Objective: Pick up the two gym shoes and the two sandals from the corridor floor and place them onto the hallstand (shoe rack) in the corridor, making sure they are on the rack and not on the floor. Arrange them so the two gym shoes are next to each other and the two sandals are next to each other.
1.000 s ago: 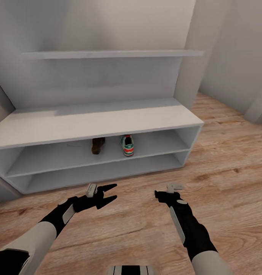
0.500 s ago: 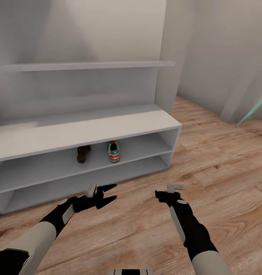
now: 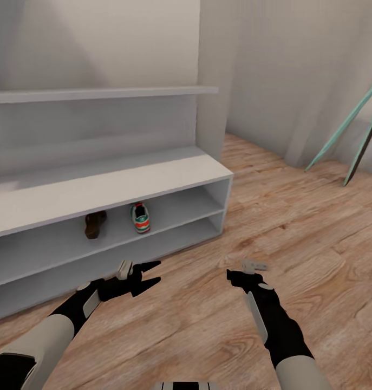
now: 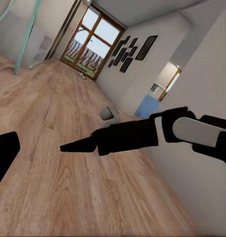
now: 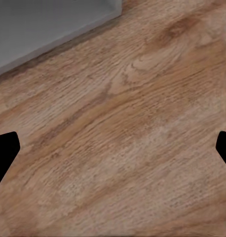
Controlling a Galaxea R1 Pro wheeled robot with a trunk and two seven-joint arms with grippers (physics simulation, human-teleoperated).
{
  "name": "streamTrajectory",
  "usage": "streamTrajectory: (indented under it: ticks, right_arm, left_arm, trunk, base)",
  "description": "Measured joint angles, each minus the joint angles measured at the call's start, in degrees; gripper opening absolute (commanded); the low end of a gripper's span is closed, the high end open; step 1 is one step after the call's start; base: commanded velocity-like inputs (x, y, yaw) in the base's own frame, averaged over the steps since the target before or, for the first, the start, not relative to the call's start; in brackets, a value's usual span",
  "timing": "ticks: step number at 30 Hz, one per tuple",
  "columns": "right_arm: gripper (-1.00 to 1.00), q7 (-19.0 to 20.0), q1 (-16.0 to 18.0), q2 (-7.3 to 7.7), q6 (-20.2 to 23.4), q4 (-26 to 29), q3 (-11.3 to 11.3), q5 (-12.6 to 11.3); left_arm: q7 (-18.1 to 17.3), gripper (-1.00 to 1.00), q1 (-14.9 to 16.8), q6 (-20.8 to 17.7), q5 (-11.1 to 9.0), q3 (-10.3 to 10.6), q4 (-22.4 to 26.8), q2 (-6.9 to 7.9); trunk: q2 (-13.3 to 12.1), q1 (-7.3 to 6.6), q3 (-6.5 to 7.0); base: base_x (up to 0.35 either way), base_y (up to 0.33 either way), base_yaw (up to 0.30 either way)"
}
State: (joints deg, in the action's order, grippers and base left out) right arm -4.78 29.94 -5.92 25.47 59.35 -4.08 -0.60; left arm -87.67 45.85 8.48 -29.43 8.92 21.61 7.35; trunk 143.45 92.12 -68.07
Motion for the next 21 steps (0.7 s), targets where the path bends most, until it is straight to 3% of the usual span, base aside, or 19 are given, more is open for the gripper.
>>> streamTrajectory:
  ticks: [7,17,21]
  right_arm:
    - [1.0,0.0,0.0,0.0,0.0,0.0,-1.39,-0.03]
    - [1.0,0.0,0.0,0.0,0.0,0.0,-1.47,-0.01]
    - [1.0,-0.01,-0.02,0.0,0.0,0.0,-1.48,-0.02]
  left_arm:
    - [-0.02,1.0,0.0,-0.77,-0.03,0.0,0.02,0.29]
    - [-0.05,1.0,0.0,-2.79,0.03,-0.01,0.02,0.37]
    - [-0.06,1.0,0.0,-2.81,0.04,-0.02,0.02,0.39]
  trunk:
    - [0.0,0.0,0.0]
    - [-0.13,-0.26,2.21]
    - [-0.13,-0.26,2.22]
  base:
    - [0.0,0.0,-0.258]
    - [0.0,0.0,-0.258]
    - [0.0,0.0,-0.258]
